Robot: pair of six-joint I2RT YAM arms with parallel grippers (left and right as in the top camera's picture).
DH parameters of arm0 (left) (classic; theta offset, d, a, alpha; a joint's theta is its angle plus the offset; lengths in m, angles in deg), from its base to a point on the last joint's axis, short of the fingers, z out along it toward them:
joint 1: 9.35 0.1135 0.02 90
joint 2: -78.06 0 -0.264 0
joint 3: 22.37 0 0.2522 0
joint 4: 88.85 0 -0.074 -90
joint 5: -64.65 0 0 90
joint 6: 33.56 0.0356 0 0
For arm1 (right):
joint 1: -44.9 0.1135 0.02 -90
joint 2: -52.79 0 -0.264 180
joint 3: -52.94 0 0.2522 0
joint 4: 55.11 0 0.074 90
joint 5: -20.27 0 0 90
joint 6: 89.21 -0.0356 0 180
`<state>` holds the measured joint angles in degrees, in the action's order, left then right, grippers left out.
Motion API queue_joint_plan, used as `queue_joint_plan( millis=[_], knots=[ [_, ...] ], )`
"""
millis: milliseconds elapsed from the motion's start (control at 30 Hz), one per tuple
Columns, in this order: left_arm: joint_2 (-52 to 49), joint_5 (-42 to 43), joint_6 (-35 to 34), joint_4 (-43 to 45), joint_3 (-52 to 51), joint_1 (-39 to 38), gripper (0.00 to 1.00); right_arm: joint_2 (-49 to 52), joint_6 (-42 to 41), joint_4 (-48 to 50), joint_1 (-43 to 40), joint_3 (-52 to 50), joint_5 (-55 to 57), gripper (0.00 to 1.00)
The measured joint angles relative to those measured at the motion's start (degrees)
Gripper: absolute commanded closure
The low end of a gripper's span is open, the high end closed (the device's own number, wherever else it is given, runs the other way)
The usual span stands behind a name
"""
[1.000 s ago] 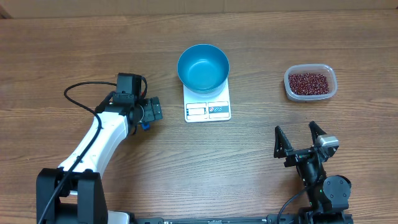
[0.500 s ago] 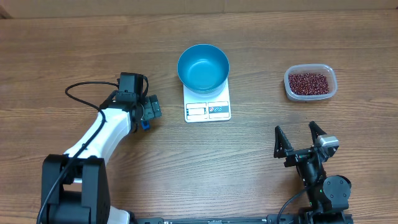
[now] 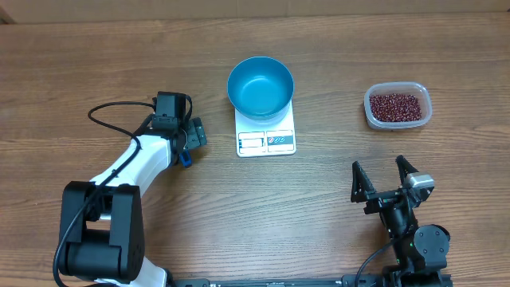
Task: Scoop item into bowl and weigh 150g on scale
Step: 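Move left gripper over red scoop and grasp its blue handle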
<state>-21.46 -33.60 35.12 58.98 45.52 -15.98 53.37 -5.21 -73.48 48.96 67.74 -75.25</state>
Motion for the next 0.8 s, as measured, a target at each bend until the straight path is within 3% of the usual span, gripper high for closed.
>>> queue_joint_plan(
  millis=[267, 800],
  knots=[
    [-2.43, -0.17, -0.15, 0.66, 0.04, 0.00, 0.19, 0.00, -0.02, -0.02, 0.00, 0.00, 0.00, 0.00],
    [-3.48, -0.42, -2.45, 1.75, 0.04, 0.00, 0.65, 0.00, -0.02, 0.02, 0.00, 0.00, 0.00, 0.00]
  ],
)
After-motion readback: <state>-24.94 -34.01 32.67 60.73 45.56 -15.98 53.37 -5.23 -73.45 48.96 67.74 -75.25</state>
